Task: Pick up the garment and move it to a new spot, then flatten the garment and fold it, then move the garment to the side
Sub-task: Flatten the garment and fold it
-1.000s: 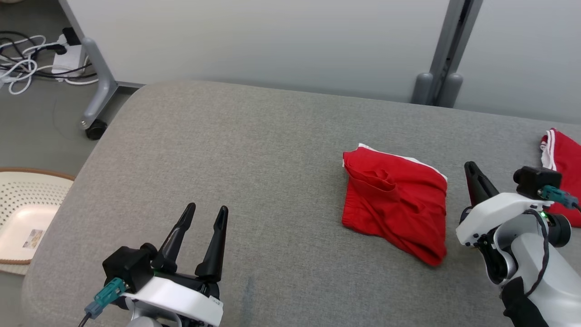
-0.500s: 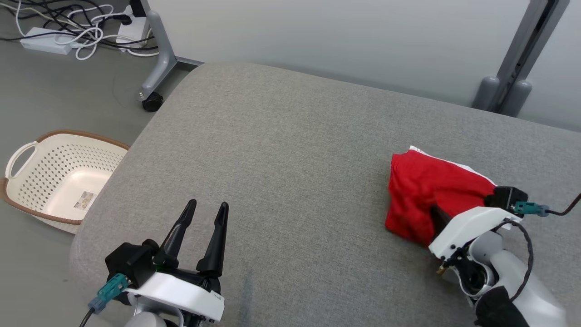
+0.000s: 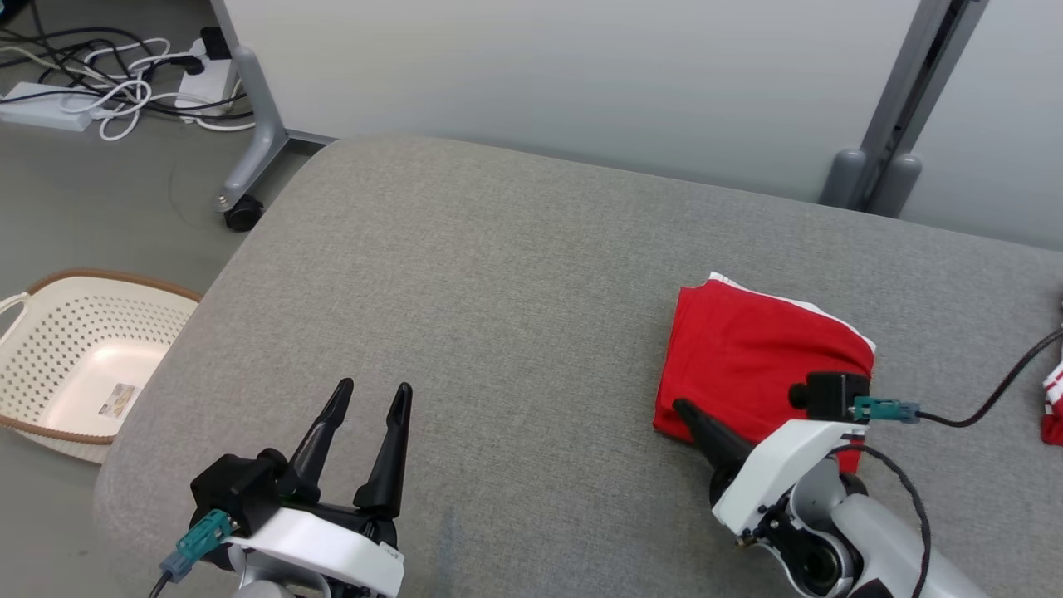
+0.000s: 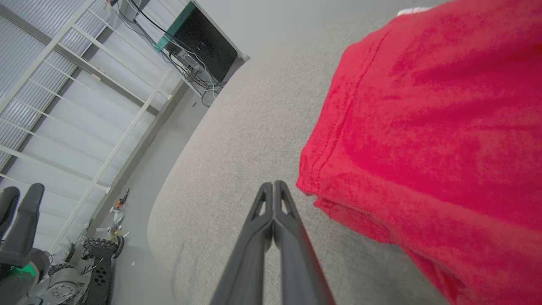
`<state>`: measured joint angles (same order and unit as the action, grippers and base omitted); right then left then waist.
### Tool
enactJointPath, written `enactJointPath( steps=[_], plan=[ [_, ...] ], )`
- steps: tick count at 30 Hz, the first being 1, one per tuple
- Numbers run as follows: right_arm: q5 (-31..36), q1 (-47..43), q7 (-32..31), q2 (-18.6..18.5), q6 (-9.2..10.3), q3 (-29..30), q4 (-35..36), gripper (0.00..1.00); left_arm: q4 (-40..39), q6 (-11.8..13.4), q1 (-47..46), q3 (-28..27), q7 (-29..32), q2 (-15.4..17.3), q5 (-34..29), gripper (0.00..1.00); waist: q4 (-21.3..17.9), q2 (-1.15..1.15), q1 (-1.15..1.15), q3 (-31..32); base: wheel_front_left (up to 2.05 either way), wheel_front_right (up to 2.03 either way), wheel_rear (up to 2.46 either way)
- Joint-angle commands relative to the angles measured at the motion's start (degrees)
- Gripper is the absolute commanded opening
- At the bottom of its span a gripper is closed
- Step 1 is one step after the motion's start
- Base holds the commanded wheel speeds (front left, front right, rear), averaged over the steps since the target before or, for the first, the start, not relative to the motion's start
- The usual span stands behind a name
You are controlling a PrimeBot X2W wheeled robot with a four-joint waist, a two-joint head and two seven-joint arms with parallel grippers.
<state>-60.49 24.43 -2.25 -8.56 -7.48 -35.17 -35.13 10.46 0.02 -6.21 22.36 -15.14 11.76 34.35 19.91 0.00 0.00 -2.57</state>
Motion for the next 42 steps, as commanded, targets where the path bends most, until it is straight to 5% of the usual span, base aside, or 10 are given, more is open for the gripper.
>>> enactJointPath(
  steps=[1, 9, 10, 11, 12, 19, 30, 42],
  plan=[
    [-0.2, 0.7, 1.5, -1.3, -0.03, -0.1, 1.0, 0.0, 0.0, 0.0, 0.3, -0.3, 0.0, 0.3, -0.3, 1.0, -1.2, 0.0, 0.0, 0.6, 0.0, 0.0, 0.0],
    [3.0, 2.0, 10.4, -9.0, -0.03, -1.1, 6.9, 0.0, -0.7, 0.8, 1.8, -1.0, 0.1, 1.4, -0.1, 1.0, -6.7, 0.0, 0.0, 3.1, 0.0, 0.0, 0.0],
    [3.5, 2.0, 11.4, -9.5, -0.03, -1.1, 8.0, 0.1, -0.8, 1.1, 2.2, -1.3, 0.1, 1.5, 0.0, 1.0, -7.6, 0.0, 0.0, 3.3, 0.0, 0.0, 0.0],
    [5.4, 2.0, 12.5, -10.7, -0.03, -1.0, 8.6, 0.4, -1.0, 1.1, 2.5, -1.6, 0.1, 1.6, 0.1, 1.0, -8.5, 0.0, 0.0, 3.6, 0.0, 0.0, 0.0],
    [6.7, 1.9, 13.3, -11.7, -0.02, -0.7, 9.2, 0.98, -1.2, 1.4, 2.8, -1.9, 0.1, 1.7, 0.2, 1.0, -9.4, 0.0, 0.0, 3.8, 0.0, 0.0, 0.0],
    [16.8, -2.5, 16.8, -13.0, -0.03, 9.5, 13.4, 1.0, -3.2, 2.3, 4.2, -4.4, 0.0, 2.1, -0.2, 1.0, -14.4, 0.0, 0.0, 3.6, 0.0, 0.0, 0.0],
    [35.6, -18.5, 17.5, -2.0, -0.03, 30.0, 21.1, 1.0, -4.8, 1.0, 5.5, -9.6, 0.0, 0.5, -2.8, 1.0, -18.8, 0.0, 0.0, 1.6, 0.0, 0.0, 0.0],
    [43.4, -19.1, 17.5, 2.8, -0.03, 33.4, 19.9, 1.0, -3.8, -1.4, 5.6, -11.6, 0.0, -1.6, -5.6, 1.0, -19.8, 0.0, 0.0, 1.5, 0.0, 0.0, 0.0]
  ],
)
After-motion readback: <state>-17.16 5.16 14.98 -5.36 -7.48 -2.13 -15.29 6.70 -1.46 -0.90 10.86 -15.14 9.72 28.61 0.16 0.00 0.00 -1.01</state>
